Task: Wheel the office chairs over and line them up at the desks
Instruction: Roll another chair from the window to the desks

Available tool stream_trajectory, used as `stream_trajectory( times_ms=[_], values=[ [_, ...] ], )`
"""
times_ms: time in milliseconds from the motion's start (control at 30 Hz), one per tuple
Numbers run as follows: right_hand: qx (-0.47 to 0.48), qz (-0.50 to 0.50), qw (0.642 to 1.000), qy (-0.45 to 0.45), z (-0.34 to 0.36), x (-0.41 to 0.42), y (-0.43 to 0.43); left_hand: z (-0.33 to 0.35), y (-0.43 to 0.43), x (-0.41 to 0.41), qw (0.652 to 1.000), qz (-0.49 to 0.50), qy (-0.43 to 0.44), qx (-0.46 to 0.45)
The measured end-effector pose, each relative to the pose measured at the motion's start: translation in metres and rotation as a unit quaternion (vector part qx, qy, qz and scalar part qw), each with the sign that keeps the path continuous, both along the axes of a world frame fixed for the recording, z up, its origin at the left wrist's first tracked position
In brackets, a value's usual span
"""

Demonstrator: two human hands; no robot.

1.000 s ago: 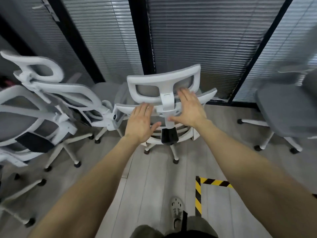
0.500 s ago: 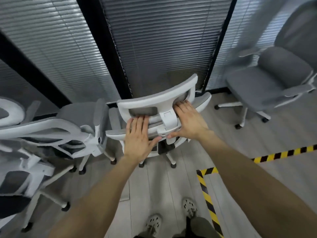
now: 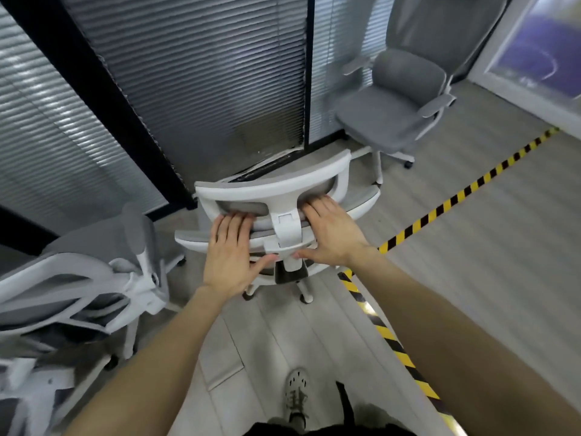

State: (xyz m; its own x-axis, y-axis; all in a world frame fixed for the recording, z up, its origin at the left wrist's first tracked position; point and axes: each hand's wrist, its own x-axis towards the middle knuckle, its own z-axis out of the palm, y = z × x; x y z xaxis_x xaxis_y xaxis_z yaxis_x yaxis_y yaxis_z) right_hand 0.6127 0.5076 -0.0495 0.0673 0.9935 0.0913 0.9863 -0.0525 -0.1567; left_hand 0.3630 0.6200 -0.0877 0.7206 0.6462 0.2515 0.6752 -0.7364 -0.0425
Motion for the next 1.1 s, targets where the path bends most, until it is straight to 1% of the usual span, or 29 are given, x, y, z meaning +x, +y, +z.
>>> stream_trajectory(
  times_ms=[133,300,600,800,967,1100],
  values=[
    [0.007,-0.053,0.999,0.008,-0.001,0.011,-0.047,0.005,-0.015,0.024,0.998,-0.061,0.010,-0.005],
    [0.017,-0.121,0.992,0.017,-0.005,0.036,-0.120,0.006,-0.058,0.071,0.992,-0.128,0.006,-0.002],
    [0.038,-0.244,0.969,0.005,-0.015,0.101,-0.298,0.004,-0.191,0.186,0.967,-0.253,-0.008,-0.017],
    [0.045,-0.338,0.940,-0.016,-0.023,0.135,-0.431,0.004,-0.300,0.266,0.938,-0.342,-0.043,-0.038],
    [0.014,-0.424,0.905,-0.037,-0.032,0.155,-0.534,0.005,-0.389,0.331,0.904,-0.418,-0.078,-0.041],
    [0.001,-0.480,0.877,-0.020,-0.032,0.175,-0.610,0.014,-0.459,0.384,0.884,-0.463,-0.051,-0.040]
  ],
)
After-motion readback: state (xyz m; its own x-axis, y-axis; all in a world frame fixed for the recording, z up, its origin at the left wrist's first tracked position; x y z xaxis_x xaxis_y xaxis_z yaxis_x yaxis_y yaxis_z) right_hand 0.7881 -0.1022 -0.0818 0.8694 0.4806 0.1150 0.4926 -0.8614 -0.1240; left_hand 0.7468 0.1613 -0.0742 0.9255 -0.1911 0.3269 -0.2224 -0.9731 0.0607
